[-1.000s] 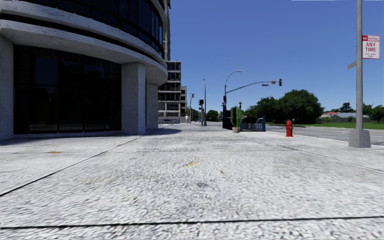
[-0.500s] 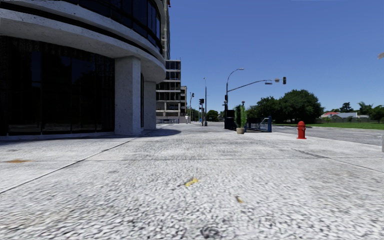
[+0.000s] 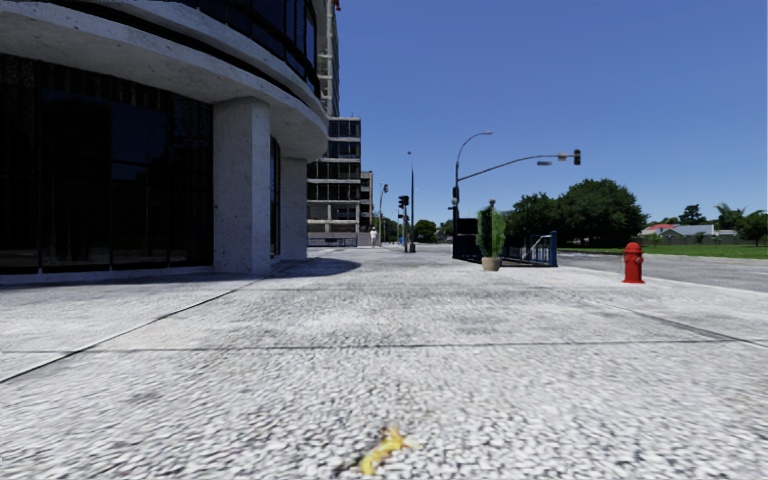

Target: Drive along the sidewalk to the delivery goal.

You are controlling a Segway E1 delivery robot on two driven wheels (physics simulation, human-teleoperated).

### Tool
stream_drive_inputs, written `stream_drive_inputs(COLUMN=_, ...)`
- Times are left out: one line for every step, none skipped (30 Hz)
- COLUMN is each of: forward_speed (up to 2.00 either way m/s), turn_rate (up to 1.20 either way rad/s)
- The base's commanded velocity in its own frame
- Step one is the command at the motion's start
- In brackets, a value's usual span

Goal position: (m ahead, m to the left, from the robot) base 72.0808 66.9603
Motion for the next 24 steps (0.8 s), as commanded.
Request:
stream_drive_inputs(forward_speed=2.0, turn_rate=0.0)
stream_drive_inputs(forward_speed=2.0, turn_rate=0.0)
stream_drive_inputs(forward_speed=2.0, turn_rate=0.0)
stream_drive_inputs(forward_speed=2.0, turn_rate=0.0)
stream_drive_inputs(forward_speed=2.0, turn_rate=0.0)
stream_drive_inputs(forward_speed=2.0, turn_rate=0.0)
stream_drive_inputs(forward_speed=2.0, turn_rate=0.0)
stream_drive_inputs(forward_speed=2.0, turn_rate=0.0)
stream_drive_inputs(forward_speed=2.0, turn_rate=0.0)
stream_drive_inputs(forward_speed=2.0, turn_rate=0.0)
stream_drive_inputs(forward_speed=2.0, turn_rate=0.0)
stream_drive_inputs(forward_speed=2.0, turn_rate=0.0)
stream_drive_inputs(forward_speed=2.0, turn_rate=0.0)
stream_drive_inputs(forward_speed=2.0, turn_rate=0.0)
stream_drive_inputs(forward_speed=2.0, turn_rate=0.0)
stream_drive_inputs(forward_speed=2.0, turn_rate=0.0)
stream_drive_inputs(forward_speed=2.0, turn_rate=0.0)
stream_drive_inputs(forward_speed=2.0, turn_rate=0.0)
stream_drive_inputs(forward_speed=2.0, turn_rate=0.0)
stream_drive_inputs(forward_speed=2.0, turn_rate=0.0)
stream_drive_inputs(forward_speed=2.0, turn_rate=0.0)
stream_drive_inputs(forward_speed=2.0, turn_rate=0.0)
stream_drive_inputs(forward_speed=2.0, turn_rate=0.0)
stream_drive_inputs(forward_speed=2.0, turn_rate=0.0)
